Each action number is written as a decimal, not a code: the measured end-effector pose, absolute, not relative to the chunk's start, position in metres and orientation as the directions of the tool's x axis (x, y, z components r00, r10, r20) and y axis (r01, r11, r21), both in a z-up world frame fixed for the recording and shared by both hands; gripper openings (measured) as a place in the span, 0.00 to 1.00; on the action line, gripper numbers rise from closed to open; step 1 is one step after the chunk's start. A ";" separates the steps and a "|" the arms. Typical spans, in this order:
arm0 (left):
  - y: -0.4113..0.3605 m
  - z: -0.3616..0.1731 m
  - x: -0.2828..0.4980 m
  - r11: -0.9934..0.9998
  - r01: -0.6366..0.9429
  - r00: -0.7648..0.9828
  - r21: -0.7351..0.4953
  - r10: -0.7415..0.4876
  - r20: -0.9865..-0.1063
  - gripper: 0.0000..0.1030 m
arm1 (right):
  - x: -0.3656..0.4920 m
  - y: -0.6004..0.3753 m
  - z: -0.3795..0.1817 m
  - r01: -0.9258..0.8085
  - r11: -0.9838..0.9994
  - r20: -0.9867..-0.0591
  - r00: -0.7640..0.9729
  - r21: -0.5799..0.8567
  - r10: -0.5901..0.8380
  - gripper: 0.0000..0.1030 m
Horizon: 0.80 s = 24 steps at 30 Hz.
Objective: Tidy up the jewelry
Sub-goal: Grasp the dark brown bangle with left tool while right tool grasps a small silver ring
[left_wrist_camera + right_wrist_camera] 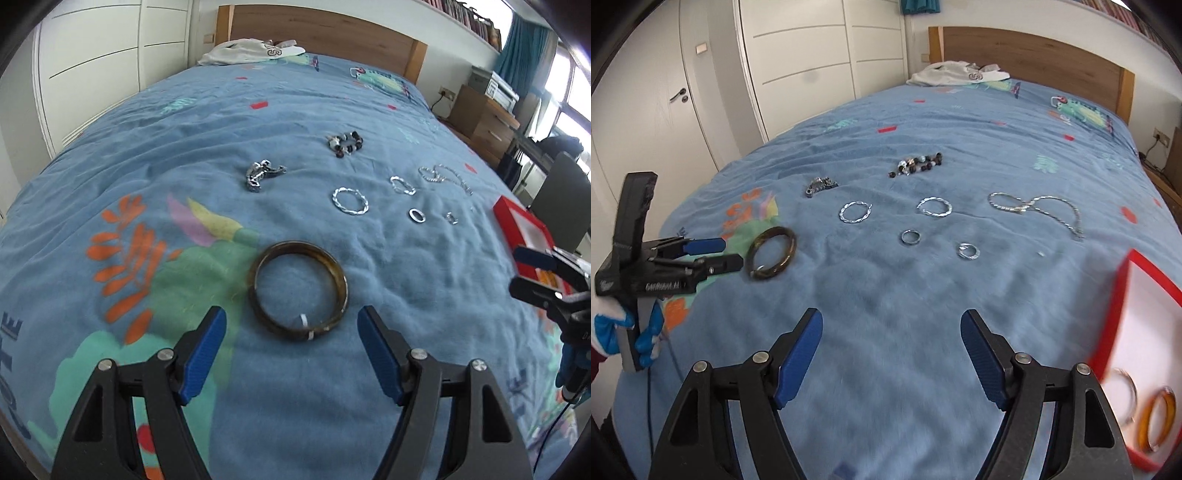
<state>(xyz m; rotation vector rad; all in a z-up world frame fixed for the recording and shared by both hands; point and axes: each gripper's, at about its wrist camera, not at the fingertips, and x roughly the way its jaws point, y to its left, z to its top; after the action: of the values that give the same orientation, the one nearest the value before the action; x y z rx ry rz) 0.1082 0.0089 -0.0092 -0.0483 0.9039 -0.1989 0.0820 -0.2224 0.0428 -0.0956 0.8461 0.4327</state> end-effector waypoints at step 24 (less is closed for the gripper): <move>-0.005 -0.049 0.149 0.982 0.141 0.590 -0.122 -0.183 -0.787 0.73 | 0.177 -0.190 0.000 -0.441 0.890 -0.739 0.559 0.118 0.375 0.53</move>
<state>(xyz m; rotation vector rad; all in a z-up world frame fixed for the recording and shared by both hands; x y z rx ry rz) 0.1493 -0.0049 -0.0493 -0.0485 0.9212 -0.1888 0.1774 -0.1900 0.0002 -0.0843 0.8509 0.4816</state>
